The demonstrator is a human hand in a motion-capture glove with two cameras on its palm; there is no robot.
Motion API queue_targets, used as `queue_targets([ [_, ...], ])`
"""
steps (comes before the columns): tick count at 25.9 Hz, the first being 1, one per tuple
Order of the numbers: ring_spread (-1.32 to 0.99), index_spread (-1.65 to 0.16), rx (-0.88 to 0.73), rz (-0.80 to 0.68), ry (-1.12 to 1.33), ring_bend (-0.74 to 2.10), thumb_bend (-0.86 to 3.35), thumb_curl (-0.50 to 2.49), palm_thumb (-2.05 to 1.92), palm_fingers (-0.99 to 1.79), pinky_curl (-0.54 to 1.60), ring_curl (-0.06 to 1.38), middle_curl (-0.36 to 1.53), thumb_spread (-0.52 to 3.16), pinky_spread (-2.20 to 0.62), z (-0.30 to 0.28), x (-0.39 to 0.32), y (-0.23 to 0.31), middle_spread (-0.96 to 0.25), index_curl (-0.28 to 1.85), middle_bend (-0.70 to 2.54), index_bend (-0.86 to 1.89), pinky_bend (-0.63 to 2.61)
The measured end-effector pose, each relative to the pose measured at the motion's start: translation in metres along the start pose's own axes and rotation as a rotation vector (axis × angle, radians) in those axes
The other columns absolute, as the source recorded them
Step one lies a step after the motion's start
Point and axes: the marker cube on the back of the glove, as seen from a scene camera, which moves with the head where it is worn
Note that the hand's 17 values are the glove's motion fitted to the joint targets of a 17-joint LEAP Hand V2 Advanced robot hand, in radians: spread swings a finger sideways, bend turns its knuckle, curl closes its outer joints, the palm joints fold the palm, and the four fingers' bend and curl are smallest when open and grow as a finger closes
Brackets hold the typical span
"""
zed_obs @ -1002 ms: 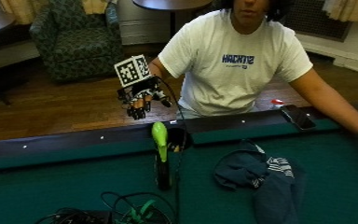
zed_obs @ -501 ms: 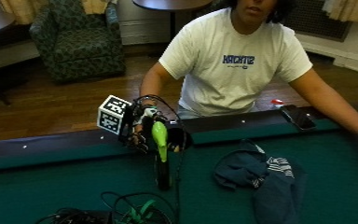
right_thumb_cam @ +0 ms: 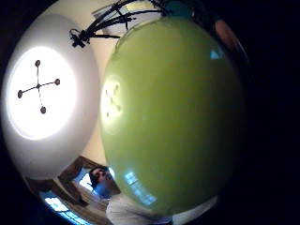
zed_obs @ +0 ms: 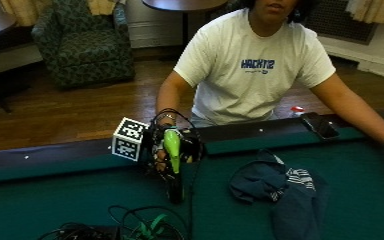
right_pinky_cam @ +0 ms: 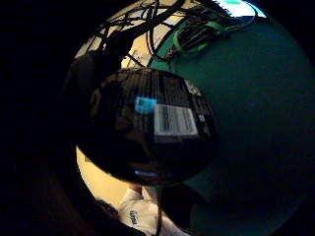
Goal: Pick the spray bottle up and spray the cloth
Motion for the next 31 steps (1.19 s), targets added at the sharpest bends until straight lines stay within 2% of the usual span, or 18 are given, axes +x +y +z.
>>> queue_targets([
  [13, -0.19, -0.32, 0.049, -0.04, -0.041, 0.44, -0.01, 0.37, 0.86, 1.14, 0.22, 0.35, 0.42, 0.93, 0.05, 0.013, -0.004, -0.024, -0.22, 0.37, 0.41, 0.25, 0.1],
  [18, -0.21, -0.31, 0.089, -0.082, -0.028, 0.48, -0.01, 0.42, 0.91, 1.23, 0.26, 0.37, 0.43, 0.86, -0.06, 0.022, -0.007, -0.03, -0.23, 0.39, 0.39, 0.2, 0.21],
  [23, -0.22, -0.3, 0.177, -0.085, -0.012, 0.55, -0.02, 0.47, 0.93, 1.34, 0.29, 0.41, 0.46, 0.74, -0.15, 0.028, -0.007, -0.036, -0.23, 0.38, 0.46, 0.15, 0.26],
  [31, -0.23, -0.3, 0.319, -0.071, 0.039, 0.58, -0.03, 0.55, 0.94, 1.43, 0.33, 0.44, 0.51, 0.52, -0.26, 0.028, -0.007, -0.04, -0.23, 0.45, 0.56, 0.3, 0.29],
])
